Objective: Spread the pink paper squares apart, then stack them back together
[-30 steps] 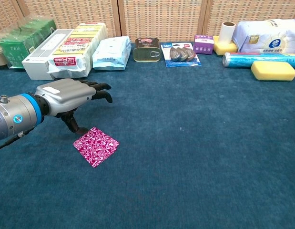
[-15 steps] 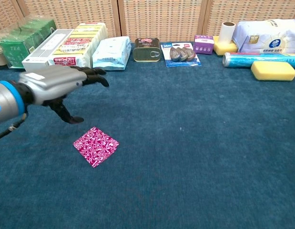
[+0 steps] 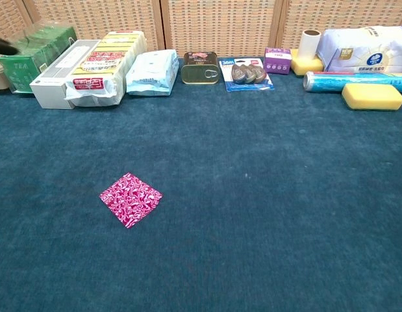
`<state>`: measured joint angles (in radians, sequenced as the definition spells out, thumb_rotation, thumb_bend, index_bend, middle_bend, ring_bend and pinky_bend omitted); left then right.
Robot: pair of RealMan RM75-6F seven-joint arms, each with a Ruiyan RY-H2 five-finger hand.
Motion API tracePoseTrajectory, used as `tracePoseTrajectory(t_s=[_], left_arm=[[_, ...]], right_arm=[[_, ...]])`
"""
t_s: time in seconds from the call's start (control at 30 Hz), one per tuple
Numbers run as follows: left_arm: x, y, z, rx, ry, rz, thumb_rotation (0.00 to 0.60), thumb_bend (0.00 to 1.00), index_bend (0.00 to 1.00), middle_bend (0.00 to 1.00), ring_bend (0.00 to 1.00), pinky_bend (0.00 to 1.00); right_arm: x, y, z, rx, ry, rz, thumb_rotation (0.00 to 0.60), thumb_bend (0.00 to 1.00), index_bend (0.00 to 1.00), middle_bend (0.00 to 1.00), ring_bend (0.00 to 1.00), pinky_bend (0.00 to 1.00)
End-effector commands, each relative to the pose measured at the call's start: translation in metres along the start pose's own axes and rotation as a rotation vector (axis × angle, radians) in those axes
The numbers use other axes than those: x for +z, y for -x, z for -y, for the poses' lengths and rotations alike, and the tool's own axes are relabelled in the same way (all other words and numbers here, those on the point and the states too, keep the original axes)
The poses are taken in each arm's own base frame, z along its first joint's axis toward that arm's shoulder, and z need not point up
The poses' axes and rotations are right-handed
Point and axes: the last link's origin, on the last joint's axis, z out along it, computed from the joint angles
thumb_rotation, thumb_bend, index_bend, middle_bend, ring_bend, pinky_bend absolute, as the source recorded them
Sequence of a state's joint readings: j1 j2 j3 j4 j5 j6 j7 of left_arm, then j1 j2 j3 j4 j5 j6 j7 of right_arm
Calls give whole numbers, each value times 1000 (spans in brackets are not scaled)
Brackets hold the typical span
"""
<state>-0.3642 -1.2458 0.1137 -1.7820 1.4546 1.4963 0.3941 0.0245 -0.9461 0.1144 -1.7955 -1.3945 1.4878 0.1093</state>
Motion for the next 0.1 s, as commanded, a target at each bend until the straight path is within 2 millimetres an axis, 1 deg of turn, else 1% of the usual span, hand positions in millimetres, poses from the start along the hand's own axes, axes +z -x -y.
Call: tracePoseTrajectory(t_s=[0.03,0.1], left_arm=[[-34,-6,14,-30,-69,-13,600,104,0,0,0,72],[-45,-8,17,-41,-91,-27,600,105,0,0,0,72]], right_arm=[[-1,2,2,-7,-4,1,600,0,60,0,0,0],[-2,4,4,-15,-8,0,600,0,60,0,0,0]])
